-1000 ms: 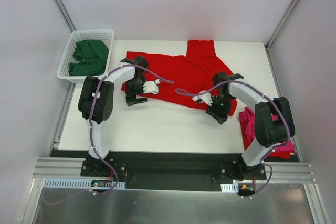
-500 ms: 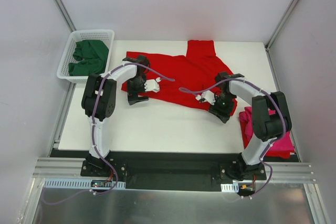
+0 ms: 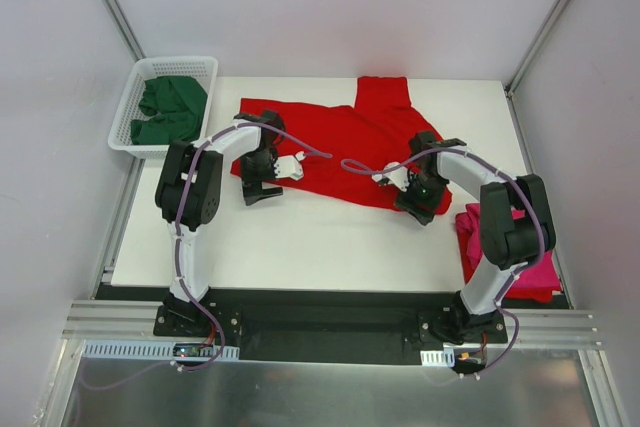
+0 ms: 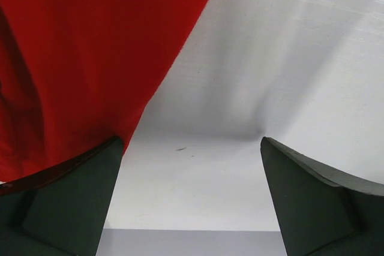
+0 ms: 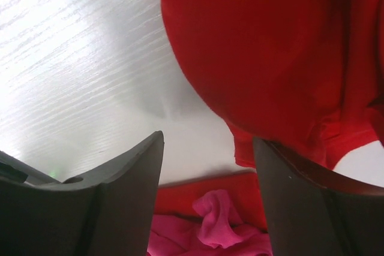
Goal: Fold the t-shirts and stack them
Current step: Fold the flattened tshirt in 1/3 of the way
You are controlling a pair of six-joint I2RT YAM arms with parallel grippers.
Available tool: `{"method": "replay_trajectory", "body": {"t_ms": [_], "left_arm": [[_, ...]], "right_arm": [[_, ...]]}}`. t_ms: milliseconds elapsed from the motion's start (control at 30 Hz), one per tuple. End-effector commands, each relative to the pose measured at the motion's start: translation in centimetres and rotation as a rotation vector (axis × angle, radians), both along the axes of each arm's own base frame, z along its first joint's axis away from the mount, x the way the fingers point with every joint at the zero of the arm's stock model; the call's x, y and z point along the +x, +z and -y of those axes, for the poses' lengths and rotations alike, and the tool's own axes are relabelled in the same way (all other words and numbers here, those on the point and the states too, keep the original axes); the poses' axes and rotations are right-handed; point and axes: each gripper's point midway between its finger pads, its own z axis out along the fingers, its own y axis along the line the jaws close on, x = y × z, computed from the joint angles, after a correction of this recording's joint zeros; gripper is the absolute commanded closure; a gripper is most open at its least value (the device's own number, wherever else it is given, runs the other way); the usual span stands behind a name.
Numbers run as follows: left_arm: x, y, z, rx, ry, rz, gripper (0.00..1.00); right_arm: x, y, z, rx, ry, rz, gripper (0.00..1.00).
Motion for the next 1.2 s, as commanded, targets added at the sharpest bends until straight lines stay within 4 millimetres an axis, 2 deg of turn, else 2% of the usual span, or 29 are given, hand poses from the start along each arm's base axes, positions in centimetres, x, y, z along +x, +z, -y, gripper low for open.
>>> {"method": "replay_trajectory", "body": {"t_ms": [0, 167, 467, 633, 1167], "left_arm": [[-1.6, -0.2, 0.1, -0.021, 0.021, -0.059, 0.01], [-1.8, 0.1, 0.0, -0.019, 0.022, -0.054, 0.01], [-1.6, 0.5, -0.2, -0.01, 0.023, -0.039, 0.01], [-1.7, 0.5, -0.3, -0.004, 0.021, -0.038, 0.01], [-1.8, 0.7, -0.4, 0.002, 0.027, -0.035, 0.01]], "right_arm": [[1.8, 1.7, -0.9, 0.057, -0.018, 0.063, 0.36], [1.9, 2.8, -1.8, 0.107, -0.016, 0.077, 0.35], [1.5, 4.5, -2.3, 0.144, -0.008, 0.081, 0.34], [2.0, 5.7, -2.2, 0.145, -0.002, 0.129, 0.32], [0.8, 0.5, -0.4, 0.027, 0.006, -0.02, 0.32]]}}
